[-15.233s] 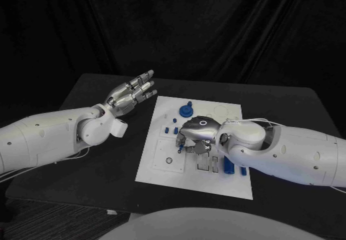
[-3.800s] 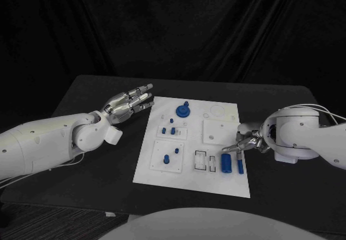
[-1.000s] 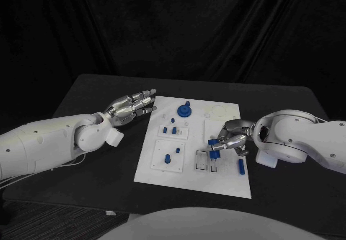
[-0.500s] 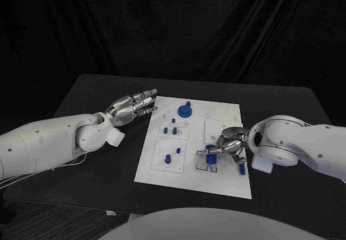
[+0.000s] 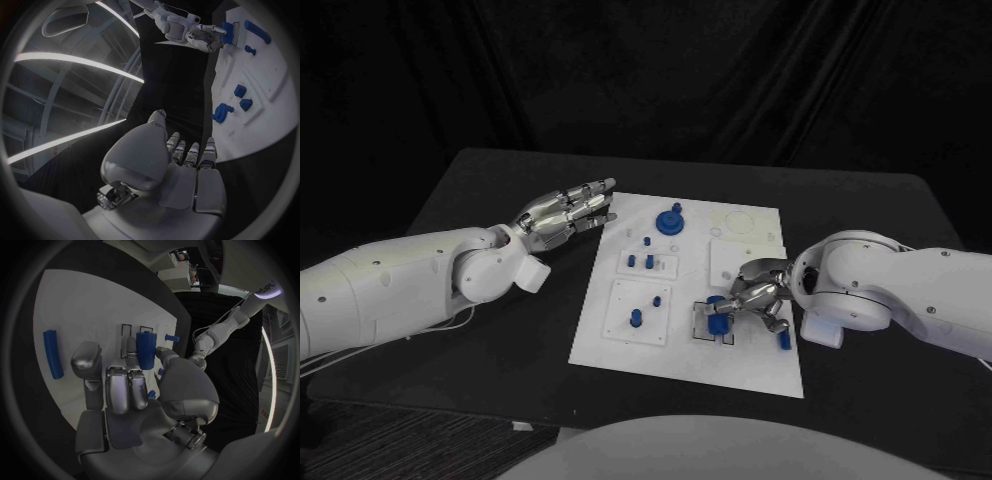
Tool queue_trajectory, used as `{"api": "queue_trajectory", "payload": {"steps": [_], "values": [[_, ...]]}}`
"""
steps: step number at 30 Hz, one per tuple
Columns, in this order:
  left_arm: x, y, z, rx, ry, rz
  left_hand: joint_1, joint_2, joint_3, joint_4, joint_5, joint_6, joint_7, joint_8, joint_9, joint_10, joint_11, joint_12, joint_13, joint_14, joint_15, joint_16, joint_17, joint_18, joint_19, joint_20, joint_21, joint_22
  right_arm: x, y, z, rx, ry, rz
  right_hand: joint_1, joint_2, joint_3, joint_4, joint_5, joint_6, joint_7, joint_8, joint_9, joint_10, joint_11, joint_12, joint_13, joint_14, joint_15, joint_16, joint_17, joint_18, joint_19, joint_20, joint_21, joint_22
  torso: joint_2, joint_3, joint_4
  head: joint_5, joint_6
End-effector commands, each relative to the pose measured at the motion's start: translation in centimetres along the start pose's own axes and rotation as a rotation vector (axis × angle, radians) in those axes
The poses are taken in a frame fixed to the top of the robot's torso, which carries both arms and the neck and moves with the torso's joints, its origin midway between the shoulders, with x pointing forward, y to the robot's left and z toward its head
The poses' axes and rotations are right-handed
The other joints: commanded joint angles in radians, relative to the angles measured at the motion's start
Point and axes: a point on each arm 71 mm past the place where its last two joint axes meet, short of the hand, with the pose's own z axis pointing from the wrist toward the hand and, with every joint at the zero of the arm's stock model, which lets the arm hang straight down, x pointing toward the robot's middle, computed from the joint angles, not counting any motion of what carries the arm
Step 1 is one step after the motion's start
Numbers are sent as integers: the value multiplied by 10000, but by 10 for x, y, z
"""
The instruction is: Assemble the parts on the task board
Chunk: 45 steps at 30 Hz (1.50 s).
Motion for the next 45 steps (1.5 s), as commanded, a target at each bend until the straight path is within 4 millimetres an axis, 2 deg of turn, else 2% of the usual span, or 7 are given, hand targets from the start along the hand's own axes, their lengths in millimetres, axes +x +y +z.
{"api": "queue_trajectory", "payload": {"steps": [1,7,15,22,27,42,45], "values": [[2,-1,1,176,120,-120,-84,41,-1,-61,1,-71,2,20,8,-29,60,40,10,17,34,6,-3,82,35,57,56,-10,4,-2,1,263,370,-135,-43,-34,1089,-1110,-160,-52,16,-44,3,1027,65,26,2634,789,64,-57,1124,59,-24,78,-89,1042,-2,-1,0,13,0],[1,-1,0,168,101,-111,-87,45,1,-61,3,-74,-2,19,8,-31,60,41,9,17,36,5,-3,81,37,58,57,-9,6,1,2,224,490,-224,-25,-47,1052,-1129,-403,-48,20,-63,-7,1027,67,26,2634,784,66,-69,1097,66,-35,80,-144,1030,3,5,3,17,0],[1,0,1,157,111,-115,-88,47,2,-62,3,-80,-4,18,7,-31,60,42,9,17,36,5,-3,81,40,59,58,-4,8,3,3,190,579,-297,-153,-34,787,-977,-1502,-9,36,-119,-42,1027,83,26,2634,777,80,-89,1046,76,-42,93,-255,1011,-2,4,1,33,0],[1,0,1,141,115,-119,-88,47,2,-62,3,-80,-4,18,7,-31,60,42,9,17,36,5,-3,81,40,59,58,-4,7,5,4,184,549,-291,-589,29,233,-460,-2950,35,46,-164,-61,1027,96,26,2634,766,94,-113,981,100,-60,110,-448,975,-3,1,-2,42,0],[1,0,1,124,126,-125,-88,47,2,-62,3,-80,-4,18,7,-31,60,42,9,17,36,5,-3,81,40,59,58,-4,7,5,5,188,503,-268,-816,134,-19,-161,-3279,50,43,-167,-50,1027,92,26,2634,754,90,-138,921,111,-69,110,-541,958,0,5,4,42,0],[2,1,1,77,160,-144,-92,57,6,-63,5,-92,-6,15,6,-38,56,39,6,19,41,8,-1,81,41,60,58,-9,5,4,5,208,413,-206,-995,235,-232,112,-3473,47,44,-173,-38,1027,94,26,2634,738,91,-176,839,130,-95,111,-687,926,-2,2,1,47,0],[2,2,1,65,170,-151,-92,57,6,-63,5,-92,-6,15,6,-38,56,39,6,19,41,8,-1,81,41,60,58,-9,5,4,5,204,412,-203,-1054,211,-405,239,-3834,50,44,-173,-28,1027,94,26,2634,738,92,-181,831,133,-94,111,-726,920,0,5,3,50,0]]}}
